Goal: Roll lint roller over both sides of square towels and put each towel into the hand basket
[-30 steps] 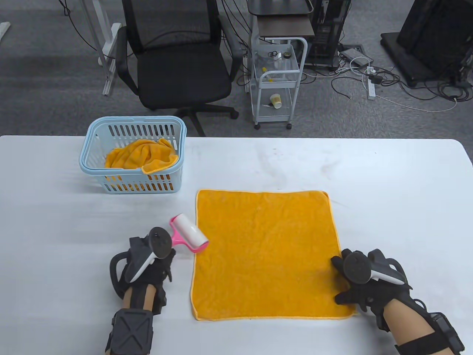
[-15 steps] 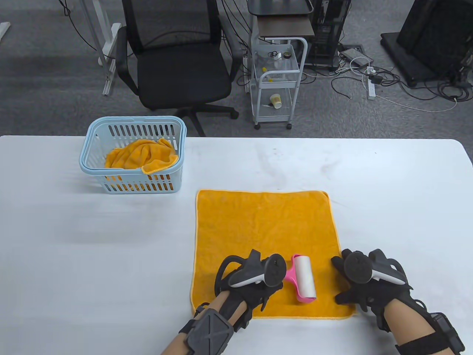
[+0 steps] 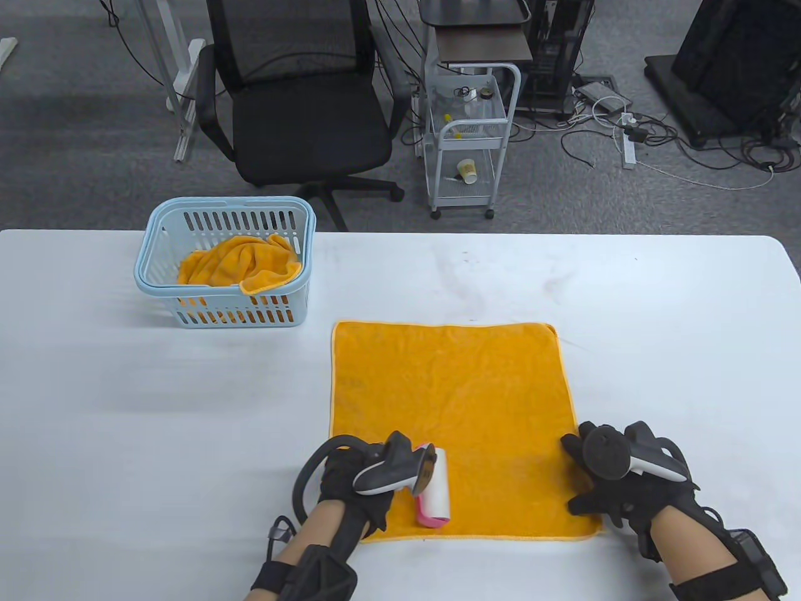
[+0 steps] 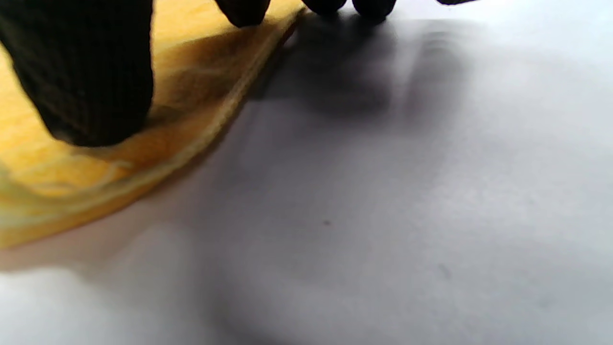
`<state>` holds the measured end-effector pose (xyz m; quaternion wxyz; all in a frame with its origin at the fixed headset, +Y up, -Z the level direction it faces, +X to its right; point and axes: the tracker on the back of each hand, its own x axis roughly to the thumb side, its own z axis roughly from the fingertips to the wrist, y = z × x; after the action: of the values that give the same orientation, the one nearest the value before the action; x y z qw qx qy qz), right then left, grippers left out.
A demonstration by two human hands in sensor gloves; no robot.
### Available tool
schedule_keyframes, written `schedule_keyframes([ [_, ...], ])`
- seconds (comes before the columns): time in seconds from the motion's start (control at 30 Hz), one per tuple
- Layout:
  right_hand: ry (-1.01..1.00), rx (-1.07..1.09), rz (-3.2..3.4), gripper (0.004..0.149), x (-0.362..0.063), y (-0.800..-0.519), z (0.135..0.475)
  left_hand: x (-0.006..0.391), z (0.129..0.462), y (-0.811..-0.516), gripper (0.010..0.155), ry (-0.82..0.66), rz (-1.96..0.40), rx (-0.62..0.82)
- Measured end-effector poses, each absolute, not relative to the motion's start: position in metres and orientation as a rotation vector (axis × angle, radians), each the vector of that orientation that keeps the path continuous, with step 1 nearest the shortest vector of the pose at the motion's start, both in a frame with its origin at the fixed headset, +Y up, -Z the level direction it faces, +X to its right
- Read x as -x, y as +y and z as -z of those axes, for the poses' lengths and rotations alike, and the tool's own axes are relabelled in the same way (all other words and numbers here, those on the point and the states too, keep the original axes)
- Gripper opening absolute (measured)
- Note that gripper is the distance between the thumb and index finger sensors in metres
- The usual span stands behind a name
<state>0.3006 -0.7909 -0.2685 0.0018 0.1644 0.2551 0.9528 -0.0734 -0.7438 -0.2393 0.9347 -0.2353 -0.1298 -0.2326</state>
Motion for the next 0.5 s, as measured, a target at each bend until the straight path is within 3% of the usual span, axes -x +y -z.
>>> schedule_keyframes([
  [0.2, 0.802, -0.519, -2.989, 0.102, -0.301, -0.791, 0.269, 0.139, 0.233, -0.735, 0.040, -0.101, 0.595, 0.536],
  [0.27, 0.802, -0.518, -2.988, 0.101, -0.301, -0.791, 0.269, 0.144, 0.236, -0.727, 0.041, -0.133, 0.560, 0.526],
  [0.5, 0.801, -0.517, -2.982, 0.101, -0.301, -0.791, 0.269, 0.080, 0.271, -0.723, 0.053, -0.317, 0.160, 0.424],
])
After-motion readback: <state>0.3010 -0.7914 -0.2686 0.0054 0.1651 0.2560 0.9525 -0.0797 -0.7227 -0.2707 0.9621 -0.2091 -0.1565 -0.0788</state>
